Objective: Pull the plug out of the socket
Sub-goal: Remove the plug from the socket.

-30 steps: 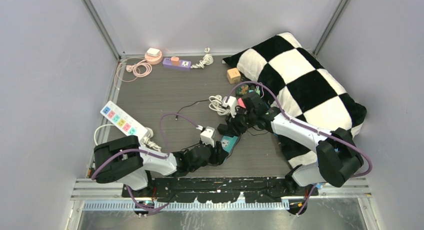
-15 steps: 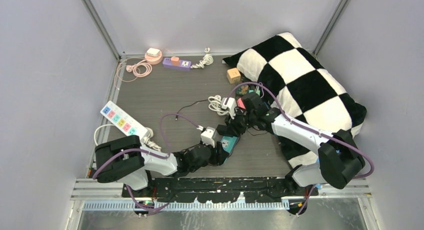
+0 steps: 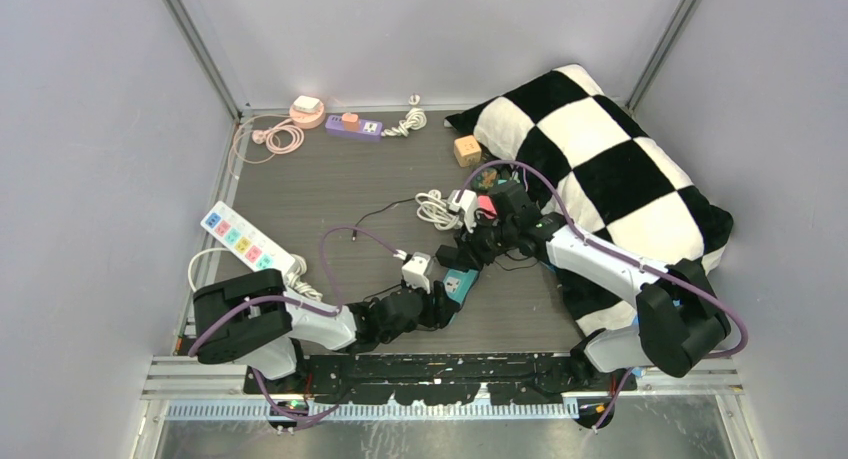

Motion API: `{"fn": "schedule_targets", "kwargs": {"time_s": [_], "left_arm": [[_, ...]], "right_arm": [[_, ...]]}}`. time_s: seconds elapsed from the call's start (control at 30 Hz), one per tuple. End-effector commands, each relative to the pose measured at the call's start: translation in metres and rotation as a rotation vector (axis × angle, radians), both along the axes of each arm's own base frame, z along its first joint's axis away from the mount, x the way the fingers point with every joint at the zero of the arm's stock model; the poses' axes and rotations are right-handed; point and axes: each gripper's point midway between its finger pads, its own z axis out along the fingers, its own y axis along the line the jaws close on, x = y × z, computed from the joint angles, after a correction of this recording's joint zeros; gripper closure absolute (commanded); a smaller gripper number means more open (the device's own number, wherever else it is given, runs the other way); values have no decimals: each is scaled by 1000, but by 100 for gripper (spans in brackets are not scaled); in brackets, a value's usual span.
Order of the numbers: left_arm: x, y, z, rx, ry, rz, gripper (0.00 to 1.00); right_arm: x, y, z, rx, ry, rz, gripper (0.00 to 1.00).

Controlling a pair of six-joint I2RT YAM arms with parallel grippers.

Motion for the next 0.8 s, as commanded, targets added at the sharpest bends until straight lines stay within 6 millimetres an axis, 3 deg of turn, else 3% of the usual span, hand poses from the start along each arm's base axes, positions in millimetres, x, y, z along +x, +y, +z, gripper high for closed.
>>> {"fn": "schedule_targets", "kwargs": {"time_s": [0.0,0.37,0.77], "left_arm": [[23,24,-13,69,-33,127,100],[25,22,-15,76,-35,131,100],[24,22,-14,72,-39,128,100]], "right_arm": [[-32,24,39,178,86,124,99],[-69,37,41,187,81,303,99],[-35,27,41,190,107,148,99]]}}
